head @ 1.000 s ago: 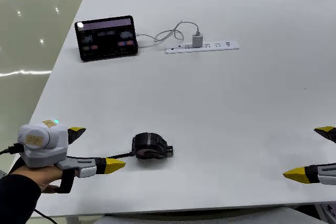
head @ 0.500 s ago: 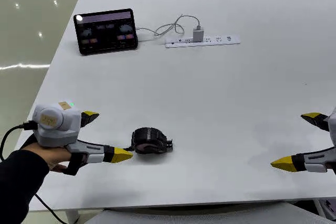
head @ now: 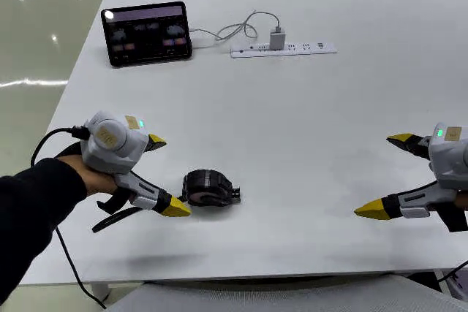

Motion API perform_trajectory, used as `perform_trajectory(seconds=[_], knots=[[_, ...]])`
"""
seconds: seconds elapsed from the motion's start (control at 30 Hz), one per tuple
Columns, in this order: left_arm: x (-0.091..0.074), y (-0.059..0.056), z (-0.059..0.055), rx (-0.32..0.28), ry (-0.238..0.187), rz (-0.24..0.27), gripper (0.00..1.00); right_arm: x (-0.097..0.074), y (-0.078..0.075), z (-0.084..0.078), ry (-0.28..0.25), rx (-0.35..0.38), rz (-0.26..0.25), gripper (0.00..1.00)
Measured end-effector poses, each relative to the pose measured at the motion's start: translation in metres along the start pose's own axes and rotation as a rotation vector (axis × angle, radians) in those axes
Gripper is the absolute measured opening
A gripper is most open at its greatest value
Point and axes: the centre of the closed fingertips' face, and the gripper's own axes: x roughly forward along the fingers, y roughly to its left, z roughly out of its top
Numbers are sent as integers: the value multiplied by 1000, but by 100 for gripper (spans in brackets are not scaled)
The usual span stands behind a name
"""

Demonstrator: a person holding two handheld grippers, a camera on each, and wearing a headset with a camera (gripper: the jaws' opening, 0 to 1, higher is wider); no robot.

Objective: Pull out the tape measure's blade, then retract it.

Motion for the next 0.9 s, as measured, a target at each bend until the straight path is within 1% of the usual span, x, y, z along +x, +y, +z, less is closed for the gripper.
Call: perform_trajectory(seconds=[0.03, 0.1, 0.2, 0.27, 0.4, 0.43, 0.5, 0.57, 0.63, 0.67, 0.8, 0.9], knots=[[2, 0, 1, 17, 16, -7, 93, 3, 2, 3, -1, -7, 10, 100], [5, -1, 3, 41, 37, -19, 88, 9, 5, 7, -2, -11, 28, 100], [9, -4, 8, 59, 46, -40, 86, 18, 9, 13, -3, -26, 48, 100], [13, -5, 11, 78, 56, -50, 83, 25, 12, 17, -2, -33, 63, 100], [20, -7, 15, 98, 69, -65, 79, 38, 20, 24, -5, -51, 98, 100], [22, -8, 15, 109, 81, -70, 78, 43, 23, 27, -8, -63, 109, 100], [26, -9, 16, 113, 91, -73, 72, 50, 28, 31, -12, -75, 126, 100], [28, -10, 17, 117, 96, -80, 69, 55, 33, 35, -16, -90, 145, 100], [32, -12, 17, 132, 105, -84, 65, 62, 38, 38, -16, -109, 164, 100], [33, -14, 17, 143, 111, -98, 63, 65, 42, 41, -25, -123, 181, 99], [37, -17, 19, 157, 121, -107, 47, 75, 50, 50, -28, -147, 209, 97], [40, -21, 18, 168, 135, -124, 42, 83, 56, 57, -36, -158, 229, 95]])
